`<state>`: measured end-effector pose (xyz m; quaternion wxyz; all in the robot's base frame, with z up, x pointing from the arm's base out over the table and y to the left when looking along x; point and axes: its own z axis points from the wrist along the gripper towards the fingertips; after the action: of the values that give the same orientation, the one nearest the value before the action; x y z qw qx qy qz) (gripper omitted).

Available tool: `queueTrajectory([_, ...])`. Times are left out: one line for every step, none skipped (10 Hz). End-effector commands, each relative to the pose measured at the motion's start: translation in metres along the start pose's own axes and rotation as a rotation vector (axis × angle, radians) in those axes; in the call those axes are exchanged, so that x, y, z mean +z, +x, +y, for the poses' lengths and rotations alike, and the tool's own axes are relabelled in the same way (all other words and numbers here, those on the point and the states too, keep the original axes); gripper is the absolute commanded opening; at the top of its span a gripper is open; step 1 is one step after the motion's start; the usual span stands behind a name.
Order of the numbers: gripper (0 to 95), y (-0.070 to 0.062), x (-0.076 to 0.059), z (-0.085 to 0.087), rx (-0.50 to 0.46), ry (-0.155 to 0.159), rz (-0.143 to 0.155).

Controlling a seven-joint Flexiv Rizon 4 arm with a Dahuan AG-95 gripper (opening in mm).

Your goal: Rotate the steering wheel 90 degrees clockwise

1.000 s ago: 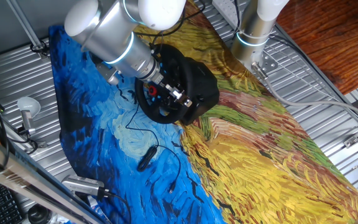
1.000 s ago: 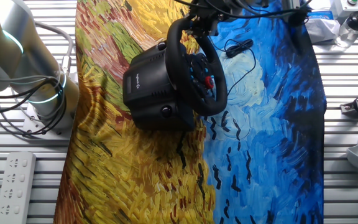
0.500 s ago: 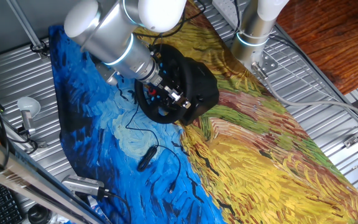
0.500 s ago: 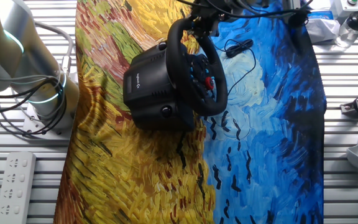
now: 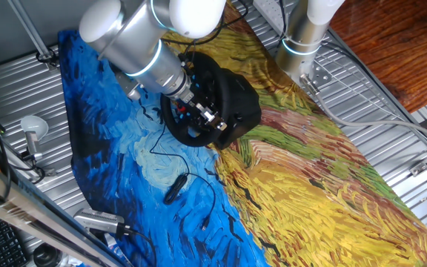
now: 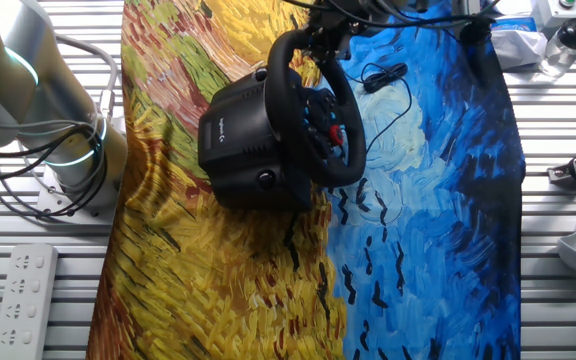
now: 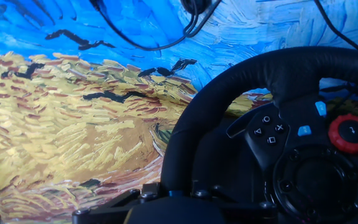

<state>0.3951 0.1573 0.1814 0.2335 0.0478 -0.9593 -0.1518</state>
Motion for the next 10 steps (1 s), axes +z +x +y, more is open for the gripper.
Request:
queueTrajectory([0.0,-0.0021,-0.0001,-0.0010,0.003,0.004,0.000])
queueTrajectory([0.0,-0.0028,-0.0001,-0.0009,0.011,0.004,0.000])
queueTrajectory([0.0,-0.0033,-0.0002,-0.0008,0.016,0.004,-0.001])
queueTrajectory([0.0,-0.0041,-0.0001,-0.0008,0.022,0.007,-0.003])
queueTrajectory([0.0,-0.0049,0.0005,-0.0013,0.027,0.014,-0.007])
queueTrajectory([0.0,-0.0061,0.0014,-0.0021,0.036,0.014,-0.011])
queueTrajectory([0.0,-0.0070,0.0013,-0.0019,0.051,0.013,-0.012])
queueTrajectory([0.0,-0.0076,0.0011,-0.0016,0.059,0.014,-0.014])
queueTrajectory([0.0,-0.0090,0.0012,-0.0015,0.070,0.016,-0.020])
queueTrajectory([0.0,-0.0095,0.0017,-0.0019,0.069,0.017,-0.022])
